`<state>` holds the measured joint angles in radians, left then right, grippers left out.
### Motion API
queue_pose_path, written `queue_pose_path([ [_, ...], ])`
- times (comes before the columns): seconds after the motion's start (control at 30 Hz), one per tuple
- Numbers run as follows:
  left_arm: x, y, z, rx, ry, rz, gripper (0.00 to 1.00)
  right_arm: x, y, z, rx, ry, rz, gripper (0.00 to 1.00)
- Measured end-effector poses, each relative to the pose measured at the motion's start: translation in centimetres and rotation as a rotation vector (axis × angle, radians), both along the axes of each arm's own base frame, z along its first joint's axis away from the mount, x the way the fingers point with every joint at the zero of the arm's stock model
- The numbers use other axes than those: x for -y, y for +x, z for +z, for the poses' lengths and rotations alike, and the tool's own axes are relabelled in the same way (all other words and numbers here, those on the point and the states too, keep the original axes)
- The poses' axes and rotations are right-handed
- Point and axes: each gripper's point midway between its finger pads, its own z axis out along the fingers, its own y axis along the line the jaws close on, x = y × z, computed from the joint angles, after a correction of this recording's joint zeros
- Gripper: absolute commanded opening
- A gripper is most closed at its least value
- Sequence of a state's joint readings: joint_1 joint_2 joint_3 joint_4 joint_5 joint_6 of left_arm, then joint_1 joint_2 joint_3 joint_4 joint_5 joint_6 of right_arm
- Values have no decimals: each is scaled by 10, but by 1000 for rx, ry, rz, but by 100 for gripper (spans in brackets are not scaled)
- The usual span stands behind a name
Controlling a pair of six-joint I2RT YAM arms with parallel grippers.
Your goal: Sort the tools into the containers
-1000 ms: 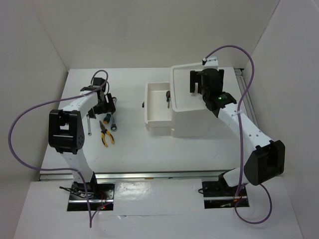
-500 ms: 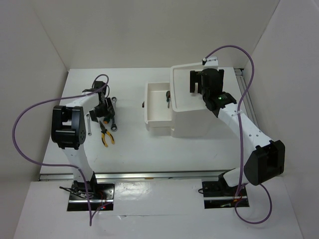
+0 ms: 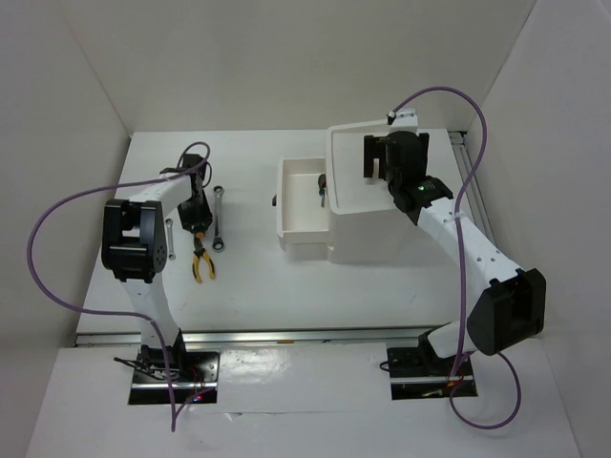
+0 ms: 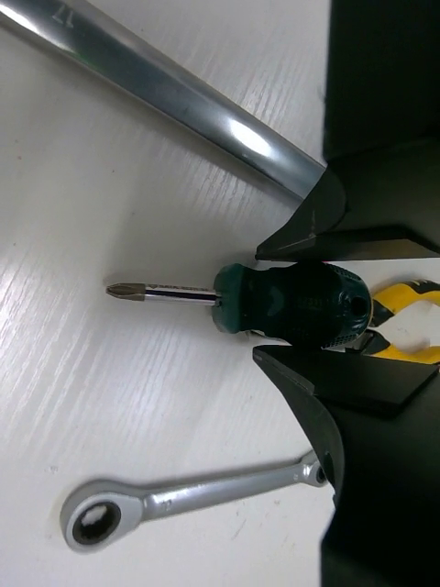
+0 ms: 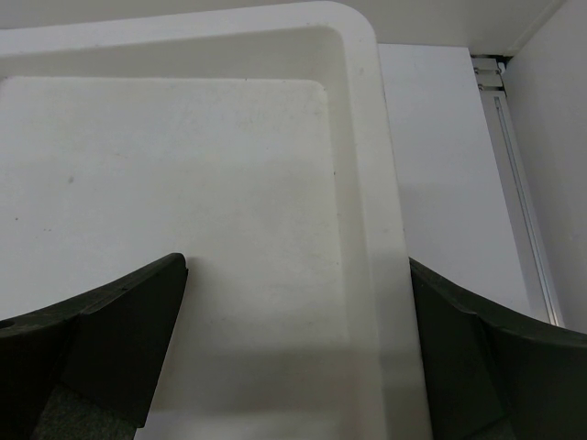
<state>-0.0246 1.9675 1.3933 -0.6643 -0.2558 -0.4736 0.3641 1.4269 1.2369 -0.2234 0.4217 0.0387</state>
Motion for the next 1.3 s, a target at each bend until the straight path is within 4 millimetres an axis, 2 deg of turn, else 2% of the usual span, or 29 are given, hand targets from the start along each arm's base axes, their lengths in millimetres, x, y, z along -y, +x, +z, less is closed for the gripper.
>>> queue_pose_path([
  [0.13,-5,0,14,13,25,11,0,0,0,0,0,0,0,100],
  [0.2,-6,2,29,45,32,15,4,0,0,0,0,0,0,100],
  [0.23,-7,4,38,67,31,17,1,0,0,0,0,0,0,100],
  [0.33,-9,11,60,126,31,23,0,0,0,0,0,0,0,100],
  [0.5,0,15,71,157,-11,11,0,0,0,0,-1,-1,-1,100],
  [0.57,17,16,84,194,-57,-27,0,0,0,0,-1,-1,-1,100],
  [0.63,48,18,110,271,-126,-87,0,0,0,-1,-1,-2,-2,100],
  [0.83,164,17,227,591,-433,-354,0,1,1,-1,-2,-4,-6,100],
  [0.9,195,17,252,656,-509,-417,0,1,1,-1,-2,-4,-7,100],
  [0.93,208,19,258,674,-537,-447,13,1,1,-1,-2,-4,-7,100],
  [1.0,233,20,257,674,-587,-486,31,1,1,-1,-2,-4,-8,100],
  [1.03,243,21,252,663,-603,-501,37,1,1,-1,-2,-4,-8,100],
  [1.1,264,22,233,621,-631,-534,58,1,1,-1,-3,-3,-10,100],
  [1.2,285,22,203,555,-680,-554,72,1,2,-1,-3,-3,-13,100],
  [1.3,289,25,184,516,-694,-537,77,2,2,-2,-4,-6,-18,100],
])
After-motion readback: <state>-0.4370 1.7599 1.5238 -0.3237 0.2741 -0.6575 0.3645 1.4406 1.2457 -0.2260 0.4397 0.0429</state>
